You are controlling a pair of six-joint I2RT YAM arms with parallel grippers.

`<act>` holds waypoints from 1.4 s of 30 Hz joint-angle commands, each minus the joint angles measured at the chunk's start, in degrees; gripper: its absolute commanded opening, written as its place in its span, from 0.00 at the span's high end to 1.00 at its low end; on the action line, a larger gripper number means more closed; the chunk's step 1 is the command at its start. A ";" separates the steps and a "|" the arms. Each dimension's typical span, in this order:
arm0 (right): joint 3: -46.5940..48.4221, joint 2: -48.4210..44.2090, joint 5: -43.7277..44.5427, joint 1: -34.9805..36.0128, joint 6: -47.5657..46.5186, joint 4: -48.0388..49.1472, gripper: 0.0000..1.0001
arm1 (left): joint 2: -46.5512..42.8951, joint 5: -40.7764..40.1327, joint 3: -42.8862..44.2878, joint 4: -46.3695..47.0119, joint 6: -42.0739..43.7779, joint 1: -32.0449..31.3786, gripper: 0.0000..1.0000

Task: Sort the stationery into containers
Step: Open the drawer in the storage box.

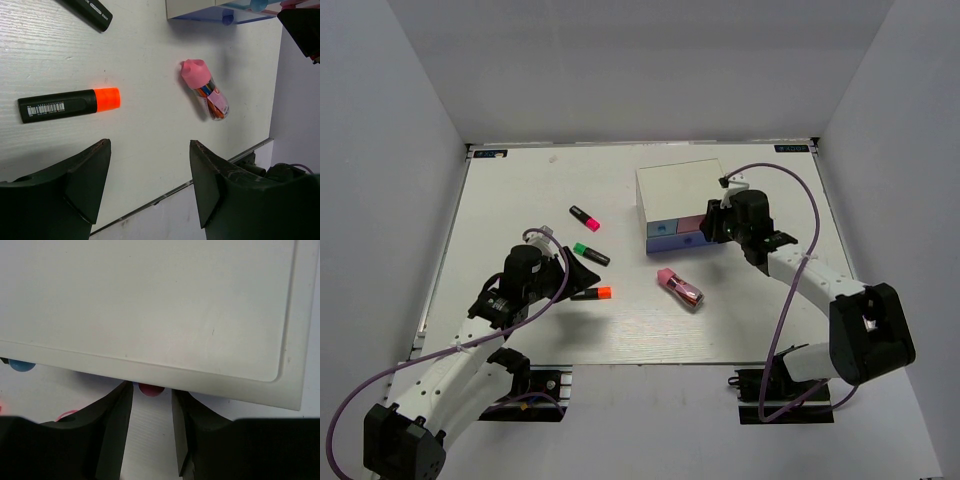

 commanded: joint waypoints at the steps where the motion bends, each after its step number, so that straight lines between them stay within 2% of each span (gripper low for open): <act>1: 3.02 0.82 -0.48 -0.07 1.60 4.61 0.57 | -0.16 -0.05 0.36 0.11 -0.01 -0.29 0.26; 3: 3.02 1.08 -0.57 -0.25 1.86 4.88 0.62 | -0.16 -0.05 0.36 0.11 -0.01 -0.29 0.26; 7: 2.49 1.26 -1.27 -0.25 1.60 4.88 0.85 | 0.37 -0.05 0.36 0.11 -0.01 -0.29 0.26; 11: 0.13 -1.10 -2.85 -0.07 1.16 3.65 0.92 | -0.16 -0.05 0.36 0.11 -0.01 -0.29 0.26; 18: -7.52 -9.46 -5.75 0.28 2.04 0.14 0.94 | -0.77 -0.05 -0.26 0.11 -0.54 -0.29 0.26; 22: -12.09 -16.56 -6.37 0.19 2.83 -3.12 0.94 | 1.24 -0.05 -0.79 0.64 -0.54 -0.29 0.26; 29: -16.93 -22.90 -6.98 0.54 5.72 -6.11 0.94 | 4.85 -0.57 -0.26 0.64 -1.07 -0.29 0.25; 31: -17.81 -23.09 -7.16 0.37 6.17 -7.87 0.87 | 6.78 -0.57 0.36 -0.41 -1.07 -0.29 0.25; 32: -18.07 -23.43 -7.25 0.54 6.43 -7.95 0.79 | 7.31 -0.57 0.97 -0.42 -1.07 -0.29 0.25; 33: -18.34 -23.70 -7.51 0.55 6.26 -7.52 0.56 | 7.84 -1.10 0.97 -0.94 -1.07 -0.29 0.25; 34: -18.34 -23.53 -7.69 0.55 5.91 -7.08 0.45 | 8.36 -1.10 1.58 -1.55 -1.07 -0.29 0.25; 35: -18.25 -23.53 -9.52 0.63 5.38 -6.99 0.40 | 9.41 -1.10 1.59 -1.56 -1.07 -0.29 0.25; 38: -18.25 -23.79 -13.74 0.46 2.66 -6.81 0.34 | 11.00 -1.10 2.64 -3.40 -1.07 -0.29 0.25; 41: -18.95 -24.58 -18.84 0.37 -3.91 -6.81 0.42 | 12.40 -2.16 3.69 -5.33 -1.07 -0.29 0.25; 42: -19.56 -25.54 -23.81 0.37 -5.15 -5.25 0.44 | 12.41 -2.68 3.70 -5.86 -1.07 -0.29 0.25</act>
